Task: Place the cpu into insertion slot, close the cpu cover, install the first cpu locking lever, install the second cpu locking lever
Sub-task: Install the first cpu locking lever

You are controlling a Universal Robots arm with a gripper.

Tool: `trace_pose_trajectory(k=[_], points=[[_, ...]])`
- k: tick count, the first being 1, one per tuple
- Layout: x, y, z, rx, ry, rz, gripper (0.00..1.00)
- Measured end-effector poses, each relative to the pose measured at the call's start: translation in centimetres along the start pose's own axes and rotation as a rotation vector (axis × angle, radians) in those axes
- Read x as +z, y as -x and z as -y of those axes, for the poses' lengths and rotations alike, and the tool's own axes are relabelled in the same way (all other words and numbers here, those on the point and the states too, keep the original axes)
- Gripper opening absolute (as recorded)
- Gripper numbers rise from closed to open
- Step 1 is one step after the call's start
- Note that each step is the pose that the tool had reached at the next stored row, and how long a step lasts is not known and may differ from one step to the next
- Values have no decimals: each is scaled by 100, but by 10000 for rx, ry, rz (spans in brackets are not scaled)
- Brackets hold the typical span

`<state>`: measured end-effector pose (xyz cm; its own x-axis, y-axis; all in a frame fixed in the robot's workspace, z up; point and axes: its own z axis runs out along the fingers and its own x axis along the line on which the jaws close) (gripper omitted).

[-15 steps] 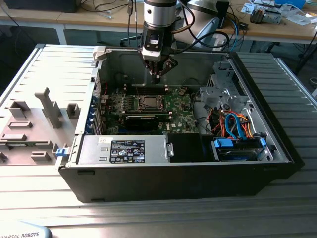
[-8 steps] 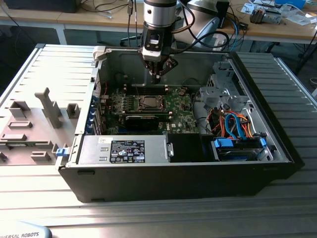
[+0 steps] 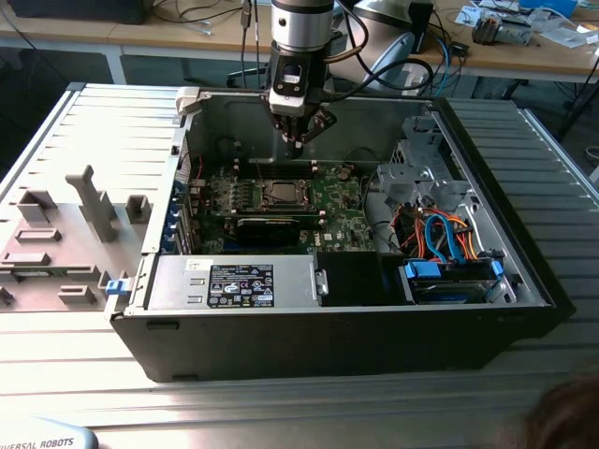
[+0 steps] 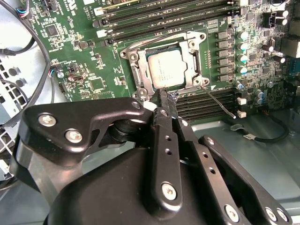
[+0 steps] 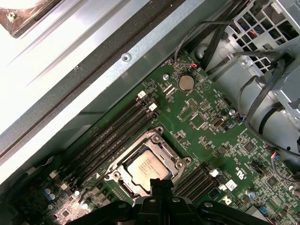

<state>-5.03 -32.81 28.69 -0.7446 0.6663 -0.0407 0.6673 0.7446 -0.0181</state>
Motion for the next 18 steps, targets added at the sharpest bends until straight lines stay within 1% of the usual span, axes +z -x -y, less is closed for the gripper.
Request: trace_pose_trajectory(k=[6,18], points=[[0,0,0,-29,2,0,11],[0,0,0,-267,11,5,11]])
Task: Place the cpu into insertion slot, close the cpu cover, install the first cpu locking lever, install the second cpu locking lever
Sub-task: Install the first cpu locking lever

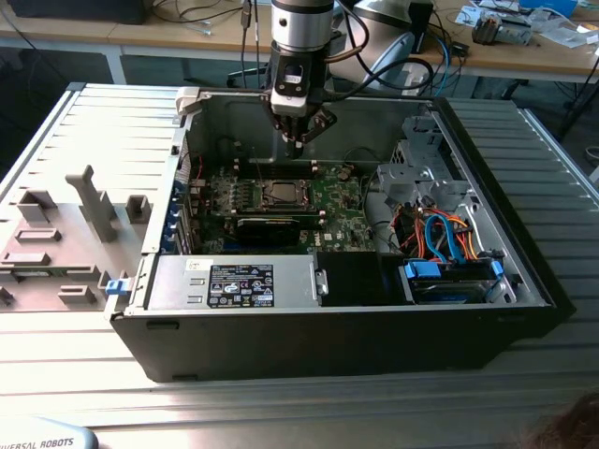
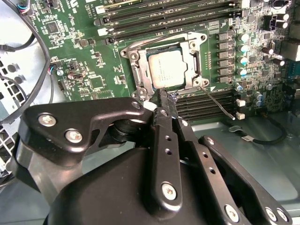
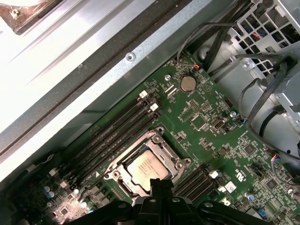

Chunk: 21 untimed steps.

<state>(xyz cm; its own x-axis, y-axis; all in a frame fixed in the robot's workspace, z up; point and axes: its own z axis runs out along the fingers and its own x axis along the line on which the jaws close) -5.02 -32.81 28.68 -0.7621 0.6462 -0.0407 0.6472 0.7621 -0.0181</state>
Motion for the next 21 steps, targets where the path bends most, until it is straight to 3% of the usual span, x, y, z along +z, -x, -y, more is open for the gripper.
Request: trace_pose_trajectory(k=[21], points=[[0,0,0,-675,27,13,11]])
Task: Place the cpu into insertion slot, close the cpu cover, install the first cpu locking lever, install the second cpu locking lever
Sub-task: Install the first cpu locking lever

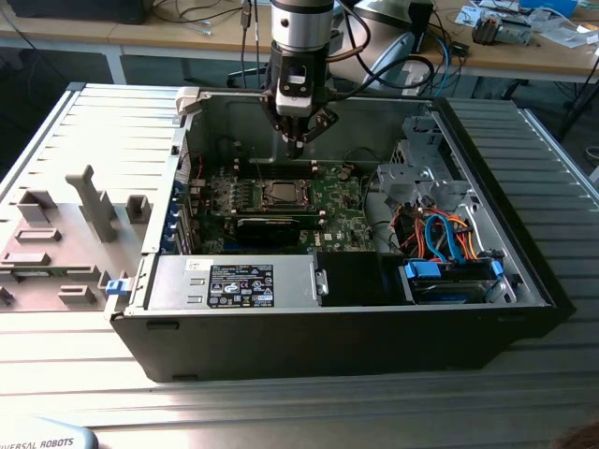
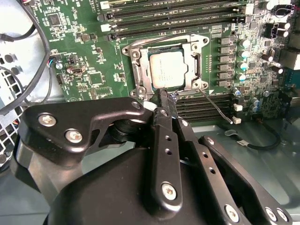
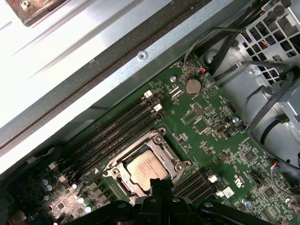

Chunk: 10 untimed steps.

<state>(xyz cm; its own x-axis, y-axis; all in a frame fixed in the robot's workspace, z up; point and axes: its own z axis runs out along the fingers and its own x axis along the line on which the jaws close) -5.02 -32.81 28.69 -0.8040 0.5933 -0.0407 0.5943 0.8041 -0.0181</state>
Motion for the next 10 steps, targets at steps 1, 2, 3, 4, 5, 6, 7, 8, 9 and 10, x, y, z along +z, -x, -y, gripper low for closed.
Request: trace_pose_trajectory(k=[1,2,3,4,5,6,7,8,9,10], points=[[0,0,0,-18,1,0,11],[0,0,0,-36,2,0,11],[0,0,0,-57,2,1,11],[0,0,0,-94,5,2,11],[0,0,0,-117,5,2,11],[0,0,0,-133,6,2,11],[0,0,0,-158,7,3,11],[0,0,0,-174,7,3,11],[0,0,0,-199,9,3,11],[0,0,0,-214,9,3,11]])
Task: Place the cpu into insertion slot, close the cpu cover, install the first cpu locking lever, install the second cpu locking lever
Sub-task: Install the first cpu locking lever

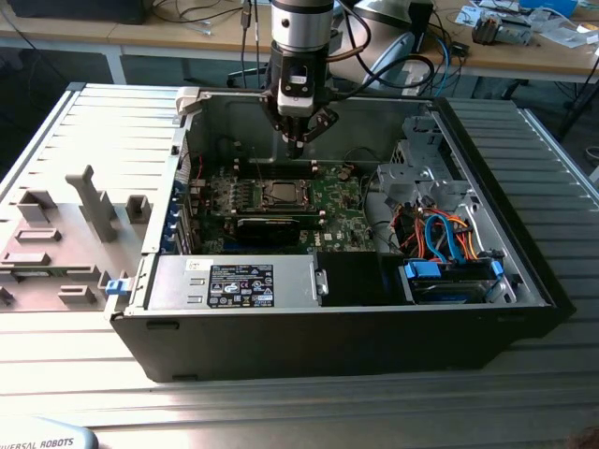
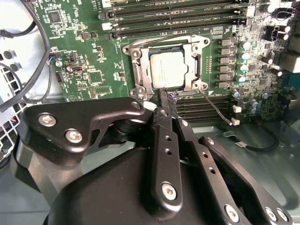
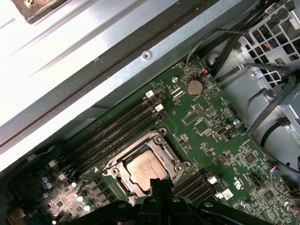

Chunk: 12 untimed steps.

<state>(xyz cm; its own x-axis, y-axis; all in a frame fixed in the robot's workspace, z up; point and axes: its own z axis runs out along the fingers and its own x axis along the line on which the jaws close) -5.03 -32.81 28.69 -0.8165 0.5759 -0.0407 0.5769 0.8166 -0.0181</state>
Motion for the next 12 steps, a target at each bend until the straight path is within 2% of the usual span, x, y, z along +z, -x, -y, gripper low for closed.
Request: trace_pose_trajectory(k=[12], points=[[0,0,0,-221,9,4,11]])
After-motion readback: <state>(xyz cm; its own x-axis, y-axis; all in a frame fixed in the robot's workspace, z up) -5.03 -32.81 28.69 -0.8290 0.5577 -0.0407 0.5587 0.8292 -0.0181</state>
